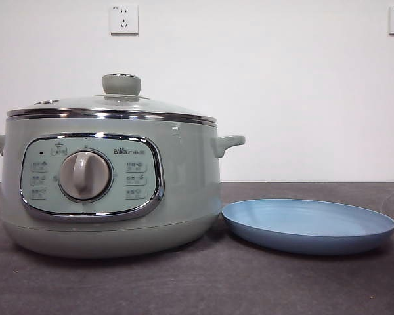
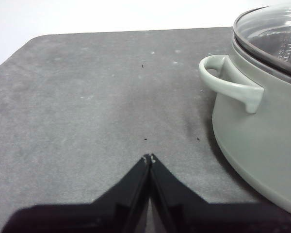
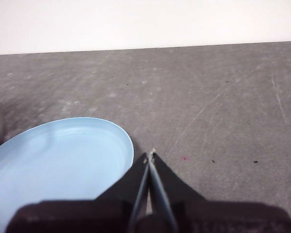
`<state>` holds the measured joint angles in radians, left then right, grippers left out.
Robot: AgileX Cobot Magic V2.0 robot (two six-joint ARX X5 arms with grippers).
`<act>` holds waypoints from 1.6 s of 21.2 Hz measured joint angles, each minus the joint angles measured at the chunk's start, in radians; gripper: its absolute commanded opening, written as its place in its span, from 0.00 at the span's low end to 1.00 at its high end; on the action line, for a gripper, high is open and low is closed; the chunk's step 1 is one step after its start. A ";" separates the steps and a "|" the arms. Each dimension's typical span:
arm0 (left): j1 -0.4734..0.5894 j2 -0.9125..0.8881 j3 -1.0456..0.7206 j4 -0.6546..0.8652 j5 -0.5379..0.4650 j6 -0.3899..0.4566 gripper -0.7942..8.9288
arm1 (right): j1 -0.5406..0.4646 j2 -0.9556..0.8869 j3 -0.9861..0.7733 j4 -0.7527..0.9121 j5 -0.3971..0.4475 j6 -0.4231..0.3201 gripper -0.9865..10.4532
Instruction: Take the pumpkin out from the steamer,put the pumpkin in the blue plate,close the lid
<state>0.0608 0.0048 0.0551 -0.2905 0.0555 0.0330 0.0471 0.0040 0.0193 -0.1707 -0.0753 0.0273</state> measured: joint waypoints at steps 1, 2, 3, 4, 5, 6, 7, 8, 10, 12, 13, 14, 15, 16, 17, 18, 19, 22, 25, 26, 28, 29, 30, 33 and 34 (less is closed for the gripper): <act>0.000 0.000 0.000 0.000 0.000 0.000 0.08 | 0.000 0.000 0.000 0.000 0.000 0.000 0.09; 0.000 0.000 0.000 0.000 0.000 0.000 0.08 | 0.000 0.000 0.000 0.000 0.000 0.000 0.09; 0.000 0.000 0.000 0.000 0.000 0.000 0.08 | 0.000 0.000 0.000 0.000 0.000 0.000 0.09; 0.000 0.000 0.000 0.000 0.000 0.000 0.08 | 0.000 0.000 0.000 0.000 0.000 0.000 0.09; 0.000 0.000 0.000 0.000 0.000 0.000 0.08 | 0.000 0.000 0.000 0.000 0.000 0.000 0.09; 0.000 0.000 0.000 0.000 0.000 0.000 0.08 | 0.000 0.000 0.000 0.000 0.000 0.000 0.09; 0.000 0.000 0.000 0.000 0.000 0.000 0.08 | 0.000 0.000 0.000 0.000 0.000 0.000 0.09; 0.000 0.000 0.000 0.000 0.000 0.000 0.08 | 0.000 0.000 0.000 0.000 0.000 0.000 0.09; 0.000 0.000 0.000 0.000 0.001 0.000 0.08 | 0.000 0.000 0.000 0.000 -0.002 0.010 0.09; 0.000 0.000 0.000 0.000 0.012 -0.011 0.08 | 0.000 0.000 0.000 0.000 -0.002 0.039 0.09; 0.000 0.000 0.000 0.000 0.026 -0.026 0.08 | 0.000 0.000 0.000 0.000 -0.002 0.064 0.09; 0.000 0.000 0.000 0.001 0.042 -0.043 0.08 | 0.000 0.000 0.000 0.000 -0.002 0.090 0.09; 0.000 0.000 0.000 0.002 0.063 -0.066 0.08 | 0.000 0.000 0.000 0.000 -0.002 0.122 0.09; 0.000 0.000 0.000 0.002 0.083 -0.088 0.08 | 0.000 0.000 0.000 0.000 -0.002 0.156 0.09; 0.000 0.000 0.000 0.003 0.107 -0.114 0.08 | 0.000 0.000 0.000 0.000 -0.002 0.183 0.09; 0.000 0.000 0.000 0.004 0.126 -0.136 0.08 | 0.000 0.000 0.000 0.000 -0.002 0.209 0.09; 0.000 0.000 0.000 0.005 0.148 -0.163 0.08 | 0.000 0.000 0.000 0.000 -0.002 0.230 0.09; 0.000 0.000 0.000 0.005 0.181 -0.215 0.08 | 0.000 0.000 0.000 0.000 -0.002 0.262 0.09; 0.000 0.000 0.000 0.006 0.208 -0.245 0.08 | 0.000 0.000 0.000 0.000 -0.003 0.275 0.08; 0.000 0.000 0.000 0.006 0.215 -0.248 0.07 | 0.000 0.000 0.000 0.000 -0.004 0.276 0.08; 0.000 0.000 0.001 0.005 0.228 -0.256 0.07 | 0.000 0.000 0.002 -0.007 -0.022 0.279 0.08; 0.000 0.000 0.002 0.002 0.229 -0.259 0.07 | 0.000 0.000 0.007 -0.021 -0.026 0.280 0.08; 0.000 0.000 0.004 -0.006 0.229 -0.262 0.07 | 0.000 0.000 0.018 -0.048 -0.029 0.281 0.08; 0.000 0.000 0.023 -0.035 0.229 -0.266 0.07 | 0.000 0.004 0.051 -0.098 -0.029 0.287 0.08; 0.000 0.002 0.037 -0.039 0.229 -0.268 0.07 | 0.000 0.010 0.067 -0.107 -0.029 0.291 0.08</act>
<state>0.0608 0.0063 0.0921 -0.3290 0.2840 -0.2348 0.0471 0.0135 0.0860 -0.2779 -0.1047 0.3183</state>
